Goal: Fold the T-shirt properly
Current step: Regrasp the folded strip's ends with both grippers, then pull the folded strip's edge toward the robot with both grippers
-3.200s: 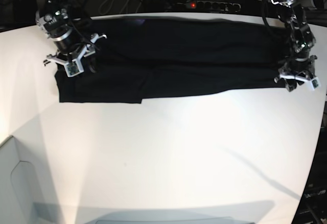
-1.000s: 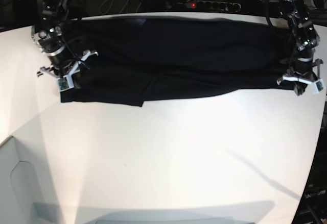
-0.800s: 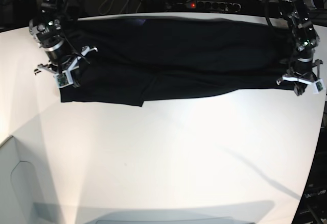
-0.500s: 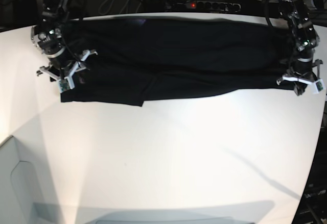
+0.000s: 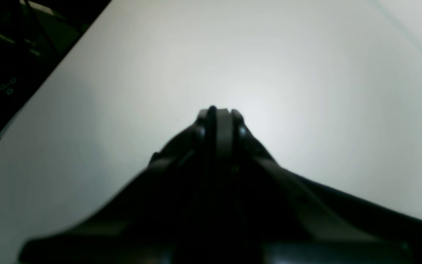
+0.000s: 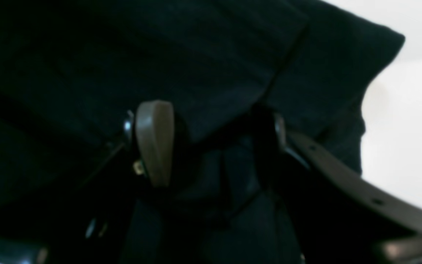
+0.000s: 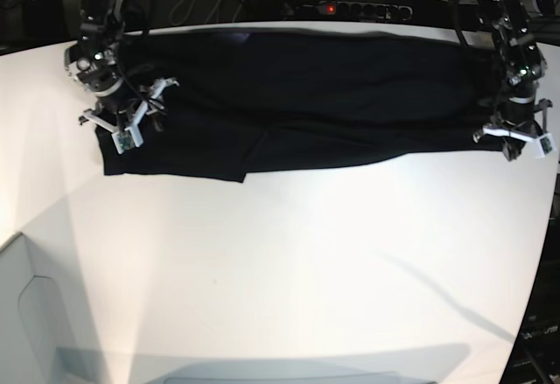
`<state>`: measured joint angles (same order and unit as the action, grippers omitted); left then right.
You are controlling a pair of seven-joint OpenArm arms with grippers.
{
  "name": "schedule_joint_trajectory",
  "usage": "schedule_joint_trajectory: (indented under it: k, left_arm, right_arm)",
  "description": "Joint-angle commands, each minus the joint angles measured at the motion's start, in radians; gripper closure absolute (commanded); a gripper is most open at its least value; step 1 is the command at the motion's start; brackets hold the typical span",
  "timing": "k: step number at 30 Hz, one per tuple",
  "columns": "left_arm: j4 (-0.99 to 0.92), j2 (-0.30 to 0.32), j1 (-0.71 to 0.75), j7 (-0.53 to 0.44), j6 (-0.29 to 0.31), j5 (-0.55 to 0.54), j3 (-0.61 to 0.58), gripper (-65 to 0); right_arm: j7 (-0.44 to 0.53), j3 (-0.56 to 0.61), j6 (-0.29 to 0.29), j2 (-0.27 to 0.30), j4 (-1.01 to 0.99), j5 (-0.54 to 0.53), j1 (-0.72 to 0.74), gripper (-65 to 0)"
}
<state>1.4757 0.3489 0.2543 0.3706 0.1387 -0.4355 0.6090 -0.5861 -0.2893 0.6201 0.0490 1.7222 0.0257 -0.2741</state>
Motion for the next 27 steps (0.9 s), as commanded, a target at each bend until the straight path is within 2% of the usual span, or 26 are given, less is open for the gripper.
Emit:
schedule_joint_trajectory:
  k: [1, 3, 5, 12, 16, 22, 27]
  left_arm:
    - [0.021, 0.019, -0.005, -0.025, 0.0, -0.006, 0.009, 0.0]
    - [0.021, 0.019, -0.005, -0.025, 0.0, -0.006, 0.009, 0.0]
    - [0.021, 0.019, -0.005, -0.025, 0.0, -0.006, 0.009, 0.0]
    - [0.021, 0.019, -0.005, -0.025, 0.0, -0.006, 0.009, 0.0]
    - [0.021, 0.019, -0.005, -0.025, 0.0, -0.006, 0.009, 0.0]
    - [0.041, 0.02, -0.003, -0.025, 0.0, -0.003, 0.01, 0.0]
    - [0.124, 0.022, 0.027, -0.025, 0.0, 0.0, 0.01, 0.0]
  right_arm:
    - [0.018, -0.001, -0.006, 0.004, 0.009, -0.011, 0.012, -34.4]
    - [0.018, -0.003, -0.006, 0.004, -0.001, -0.011, 0.022, -34.0]
    - [0.018, -0.003, -0.006, 0.007, -0.003, -0.011, 0.022, -30.8]
    - [0.019, -0.011, -0.006, 0.007, 0.023, -0.011, 0.023, 0.0]
    - [0.018, -0.012, -0.006, 0.005, 0.104, -0.011, 0.002, 0.0]
    - [0.018, -0.012, -0.006, 0.001, 0.292, -0.011, -0.126, 0.0]
    - [0.054, -0.011, -0.006, 0.001, 0.313, -0.011, -0.221, 0.0]
